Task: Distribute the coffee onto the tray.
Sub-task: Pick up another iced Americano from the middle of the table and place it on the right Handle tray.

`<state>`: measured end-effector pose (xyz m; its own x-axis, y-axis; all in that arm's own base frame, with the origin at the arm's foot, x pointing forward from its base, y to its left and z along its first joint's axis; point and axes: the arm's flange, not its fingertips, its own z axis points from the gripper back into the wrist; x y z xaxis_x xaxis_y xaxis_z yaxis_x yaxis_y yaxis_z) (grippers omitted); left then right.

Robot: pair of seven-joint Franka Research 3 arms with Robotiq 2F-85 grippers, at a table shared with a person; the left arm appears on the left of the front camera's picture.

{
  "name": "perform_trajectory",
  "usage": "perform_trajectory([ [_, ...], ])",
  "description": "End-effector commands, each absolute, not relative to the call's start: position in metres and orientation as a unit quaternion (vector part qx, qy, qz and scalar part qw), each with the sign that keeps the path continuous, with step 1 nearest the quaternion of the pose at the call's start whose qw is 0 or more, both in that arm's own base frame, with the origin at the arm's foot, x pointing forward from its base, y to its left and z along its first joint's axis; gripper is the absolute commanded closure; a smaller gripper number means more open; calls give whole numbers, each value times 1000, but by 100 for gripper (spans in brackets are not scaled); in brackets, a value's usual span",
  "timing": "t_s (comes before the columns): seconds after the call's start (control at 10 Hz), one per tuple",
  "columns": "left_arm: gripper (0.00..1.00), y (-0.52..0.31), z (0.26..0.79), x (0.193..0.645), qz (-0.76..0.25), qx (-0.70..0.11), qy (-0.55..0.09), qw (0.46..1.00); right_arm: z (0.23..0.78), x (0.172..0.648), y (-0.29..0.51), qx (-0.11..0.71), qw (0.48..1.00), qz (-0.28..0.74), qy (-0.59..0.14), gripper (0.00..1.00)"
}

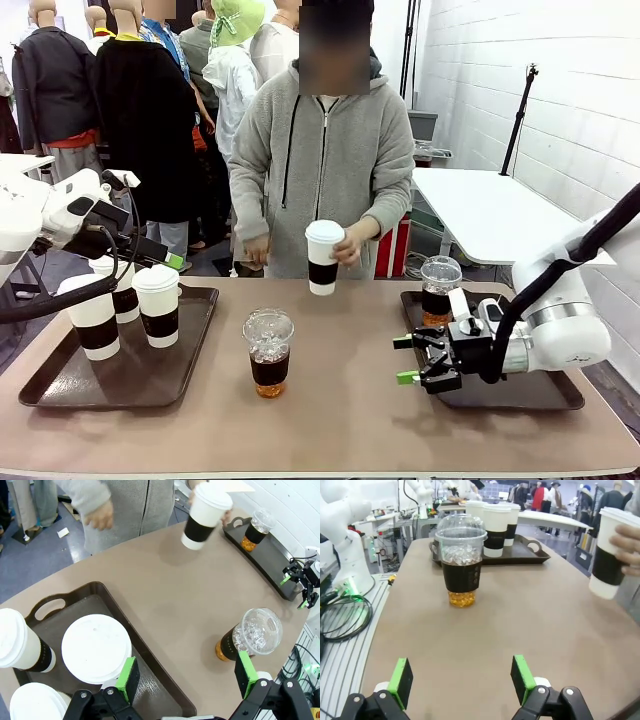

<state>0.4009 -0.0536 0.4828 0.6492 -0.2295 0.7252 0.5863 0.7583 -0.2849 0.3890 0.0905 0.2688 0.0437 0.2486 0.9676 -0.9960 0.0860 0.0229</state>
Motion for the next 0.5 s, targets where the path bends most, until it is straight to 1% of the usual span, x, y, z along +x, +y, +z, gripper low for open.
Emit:
perform_trajectory([
  [0.0,0,-52,478,405,-241,-264,-354,864,271,379,89,426,591,526,-438,0],
  [0.4,0,-52,478,405,-241,-264,-354,864,268,380,94,431,586,525,-443,0],
])
